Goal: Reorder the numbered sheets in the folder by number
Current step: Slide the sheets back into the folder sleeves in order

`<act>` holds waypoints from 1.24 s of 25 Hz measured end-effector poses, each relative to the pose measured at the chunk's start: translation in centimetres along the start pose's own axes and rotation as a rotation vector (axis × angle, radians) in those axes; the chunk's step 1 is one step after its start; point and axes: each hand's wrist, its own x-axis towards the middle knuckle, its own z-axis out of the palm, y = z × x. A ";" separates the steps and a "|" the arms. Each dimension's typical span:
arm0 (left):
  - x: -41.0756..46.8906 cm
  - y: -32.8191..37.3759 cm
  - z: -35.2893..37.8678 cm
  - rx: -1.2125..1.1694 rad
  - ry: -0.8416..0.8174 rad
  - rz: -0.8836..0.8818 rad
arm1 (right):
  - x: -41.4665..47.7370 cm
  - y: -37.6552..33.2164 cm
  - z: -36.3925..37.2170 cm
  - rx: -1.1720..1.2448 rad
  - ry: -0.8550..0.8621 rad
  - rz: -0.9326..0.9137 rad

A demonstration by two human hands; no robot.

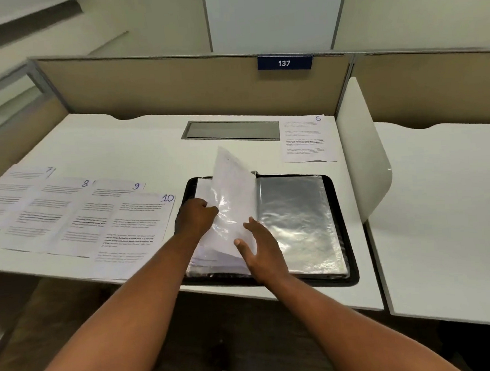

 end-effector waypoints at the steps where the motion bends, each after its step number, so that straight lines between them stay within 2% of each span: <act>1: 0.9 -1.5 -0.1 -0.019 -0.003 -0.047 | 1.1 0.1 0.7 -0.040 -0.012 0.039; 4: 3.3 -5.9 0.1 -0.029 -0.060 -0.117 | 3.9 0.9 2.8 -0.177 -0.052 0.109; 7: 4.2 -8.6 0.8 0.064 -0.060 -0.076 | 6.4 1.7 4.4 -0.335 -0.070 0.115; 10: 5.5 -10.9 2.0 0.258 -0.022 0.185 | 7.9 1.9 6.4 -0.493 -0.103 0.105; 13: 7.1 -12.1 3.2 0.415 -0.161 0.483 | 8.3 2.6 7.9 -0.618 -0.136 0.078; 15: 7.6 -12.7 3.7 0.480 -0.231 0.587 | 8.1 3.1 8.7 -0.685 -0.148 0.071; 17: 8.2 -13.8 4.0 0.485 -0.290 0.611 | 8.1 3.6 9.5 -0.749 -0.138 0.067; 25: 9.4 -16.3 4.2 0.420 -0.254 0.658 | 8.3 3.3 10.4 -0.757 -0.107 0.061; 31: 12.9 -11.0 5.2 0.348 -0.192 0.739 | 11.0 3.5 8.2 -0.655 0.023 0.066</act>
